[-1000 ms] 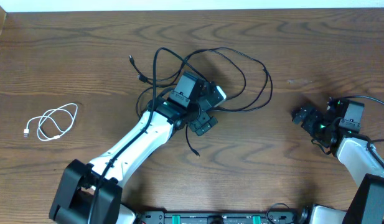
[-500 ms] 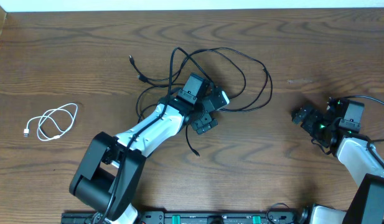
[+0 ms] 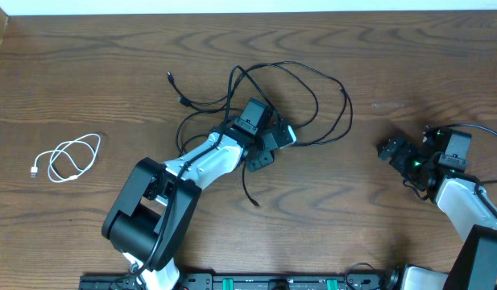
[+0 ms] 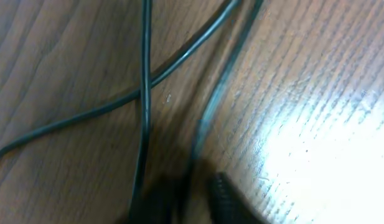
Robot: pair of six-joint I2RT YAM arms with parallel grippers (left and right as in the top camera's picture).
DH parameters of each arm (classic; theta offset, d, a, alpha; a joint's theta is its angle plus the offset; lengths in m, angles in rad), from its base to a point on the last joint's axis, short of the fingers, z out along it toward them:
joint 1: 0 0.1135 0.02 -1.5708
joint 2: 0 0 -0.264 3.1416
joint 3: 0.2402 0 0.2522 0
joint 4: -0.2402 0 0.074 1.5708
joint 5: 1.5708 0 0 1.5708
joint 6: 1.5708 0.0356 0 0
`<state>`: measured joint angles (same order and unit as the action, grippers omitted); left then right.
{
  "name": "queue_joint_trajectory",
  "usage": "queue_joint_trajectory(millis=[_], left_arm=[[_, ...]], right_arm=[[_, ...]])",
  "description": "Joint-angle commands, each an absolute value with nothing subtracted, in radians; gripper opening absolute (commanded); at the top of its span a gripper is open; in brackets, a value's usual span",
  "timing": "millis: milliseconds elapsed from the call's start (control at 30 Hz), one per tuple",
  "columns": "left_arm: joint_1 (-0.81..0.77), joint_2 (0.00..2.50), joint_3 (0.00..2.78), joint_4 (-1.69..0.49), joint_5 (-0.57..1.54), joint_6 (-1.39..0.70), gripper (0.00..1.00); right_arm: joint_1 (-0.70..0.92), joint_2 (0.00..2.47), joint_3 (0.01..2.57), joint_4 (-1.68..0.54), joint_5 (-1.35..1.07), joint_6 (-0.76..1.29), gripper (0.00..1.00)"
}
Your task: Untangle cables
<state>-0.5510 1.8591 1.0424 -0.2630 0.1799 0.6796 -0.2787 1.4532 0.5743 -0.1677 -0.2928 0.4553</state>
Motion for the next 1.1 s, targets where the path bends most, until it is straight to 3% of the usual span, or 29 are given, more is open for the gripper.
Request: queue_joint_trajectory(millis=[0, 200, 533, 667, 833, 1067], left_arm=[[-0.551, 1.874, 1.049, -0.260, 0.175, 0.683, 0.08], [-0.553, 1.765, 1.052, -0.259, 0.175, 0.676, 0.07], [-0.551, 1.323, 1.052, -0.117, 0.170, 0.487, 0.08], [-0.505, 1.114, 1.052, 0.014, 0.133, 0.437, 0.07], [-0.371, 0.873, 1.052, 0.155, -0.092, 0.427, 0.07], [-0.317, 0.760, 1.052, 0.226, -0.091, 0.362, 0.07]], right_arm=[[-0.282, 1.460, 0.575, -0.168, -0.299, 0.448, 0.99], [-0.282, 1.460, 0.575, -0.168, -0.299, 0.448, 0.99], [-0.282, 1.460, 0.575, -0.169, -0.299, 0.448, 0.99], [-0.282, 1.460, 0.575, -0.169, -0.299, 0.448, 0.99], [-0.282, 1.460, 0.575, -0.169, -0.299, 0.448, 0.99], [-0.282, 1.460, 0.575, -0.152, -0.391, 0.408, 0.99]])
